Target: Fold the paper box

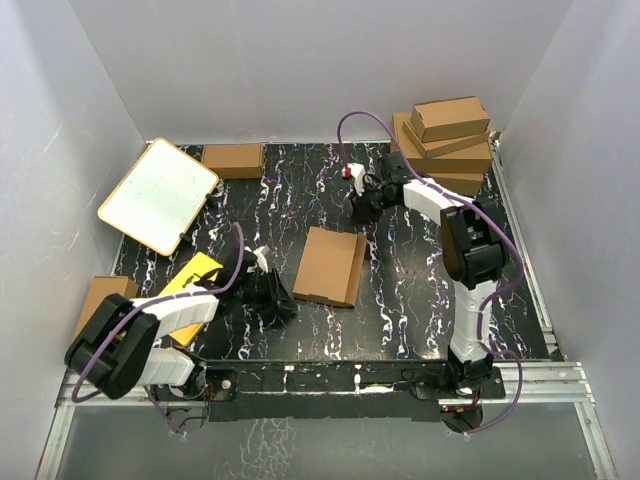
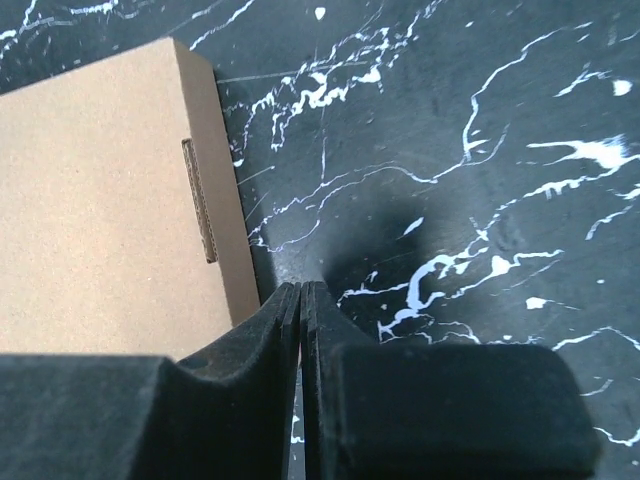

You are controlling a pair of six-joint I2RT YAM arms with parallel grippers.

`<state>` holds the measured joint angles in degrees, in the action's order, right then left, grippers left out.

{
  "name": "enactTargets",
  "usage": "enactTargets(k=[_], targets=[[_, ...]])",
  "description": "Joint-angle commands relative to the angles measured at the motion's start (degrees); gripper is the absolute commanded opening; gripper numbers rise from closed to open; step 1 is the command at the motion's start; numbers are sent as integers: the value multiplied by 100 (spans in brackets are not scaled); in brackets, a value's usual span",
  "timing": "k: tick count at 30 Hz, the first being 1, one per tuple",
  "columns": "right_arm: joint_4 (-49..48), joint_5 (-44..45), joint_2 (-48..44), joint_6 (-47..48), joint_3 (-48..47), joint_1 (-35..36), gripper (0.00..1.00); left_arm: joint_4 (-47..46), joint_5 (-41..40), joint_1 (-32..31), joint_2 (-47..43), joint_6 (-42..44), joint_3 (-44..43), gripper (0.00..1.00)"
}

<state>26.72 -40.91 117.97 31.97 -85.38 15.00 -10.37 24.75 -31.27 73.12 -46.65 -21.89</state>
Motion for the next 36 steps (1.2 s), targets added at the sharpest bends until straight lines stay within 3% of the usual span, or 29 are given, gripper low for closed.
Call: enactTargets(k=[1,11,18,36], targets=[[250,120,-35,397,-231,75,11,17,-32,-19,481,262,-493,26],[664,-26,-198,874,34,103,10,673,-618,79,1184,737,-1271,28],[766,54,-751,1175,773,103,10,1113,-856,351,1414,1148,-1704,29],[1071,-247,-2317,1660,2891,143,11,1649,-147,701,3258,2085,-3946,36]])
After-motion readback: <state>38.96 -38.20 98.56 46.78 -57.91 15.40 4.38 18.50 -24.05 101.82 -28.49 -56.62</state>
